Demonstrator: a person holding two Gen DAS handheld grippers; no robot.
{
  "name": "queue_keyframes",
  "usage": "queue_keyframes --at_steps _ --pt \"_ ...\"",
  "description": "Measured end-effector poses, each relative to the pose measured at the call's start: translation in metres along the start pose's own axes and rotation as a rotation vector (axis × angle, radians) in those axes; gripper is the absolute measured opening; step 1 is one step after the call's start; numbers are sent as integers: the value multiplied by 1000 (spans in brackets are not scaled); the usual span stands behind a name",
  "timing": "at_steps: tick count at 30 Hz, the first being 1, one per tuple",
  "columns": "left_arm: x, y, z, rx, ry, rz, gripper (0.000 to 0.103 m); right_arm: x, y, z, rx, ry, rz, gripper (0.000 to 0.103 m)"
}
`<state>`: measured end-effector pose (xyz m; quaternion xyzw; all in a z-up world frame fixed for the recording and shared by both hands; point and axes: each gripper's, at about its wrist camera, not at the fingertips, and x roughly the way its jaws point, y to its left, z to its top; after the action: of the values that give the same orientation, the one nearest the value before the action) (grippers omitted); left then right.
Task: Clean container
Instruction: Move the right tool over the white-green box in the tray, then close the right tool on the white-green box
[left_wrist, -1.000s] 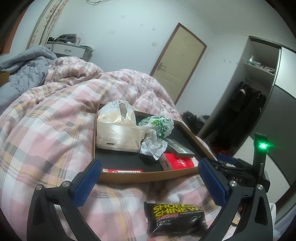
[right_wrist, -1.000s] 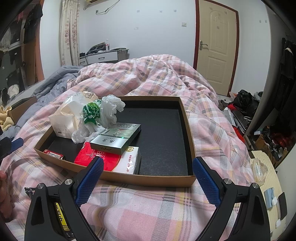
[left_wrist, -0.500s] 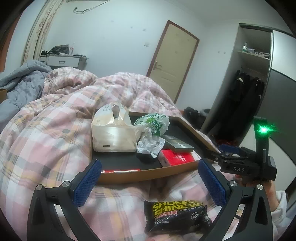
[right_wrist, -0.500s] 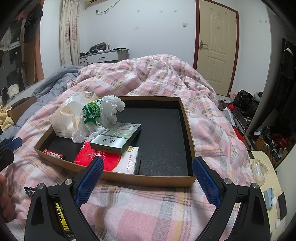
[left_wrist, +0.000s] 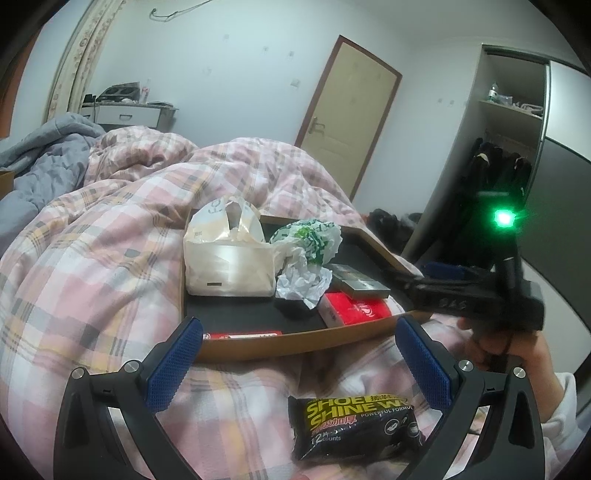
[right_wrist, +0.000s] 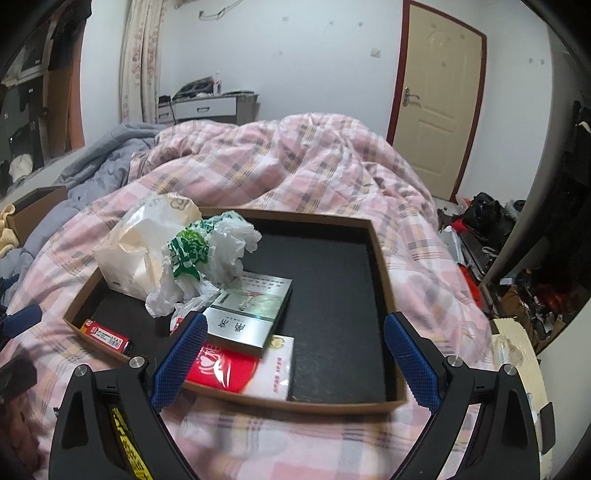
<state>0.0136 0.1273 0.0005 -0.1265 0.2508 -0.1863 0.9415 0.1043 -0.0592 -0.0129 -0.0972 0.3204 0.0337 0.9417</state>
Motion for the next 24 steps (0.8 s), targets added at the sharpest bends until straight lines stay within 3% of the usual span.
queue_keyframes --at_steps 10,18,21,24 --pt "1 0 0 -3 4 2 103 19 2 -12 -7 112 -28 93" --pt "1 1 0 -2 4 2 103 19 2 -15 0 123 -8 33" --pt "1 1 0 -3 4 1 103 18 0 -16 7 115 -5 22" --pt "1 1 0 -3 4 1 103 16 -2 -16 14 109 -2 19"
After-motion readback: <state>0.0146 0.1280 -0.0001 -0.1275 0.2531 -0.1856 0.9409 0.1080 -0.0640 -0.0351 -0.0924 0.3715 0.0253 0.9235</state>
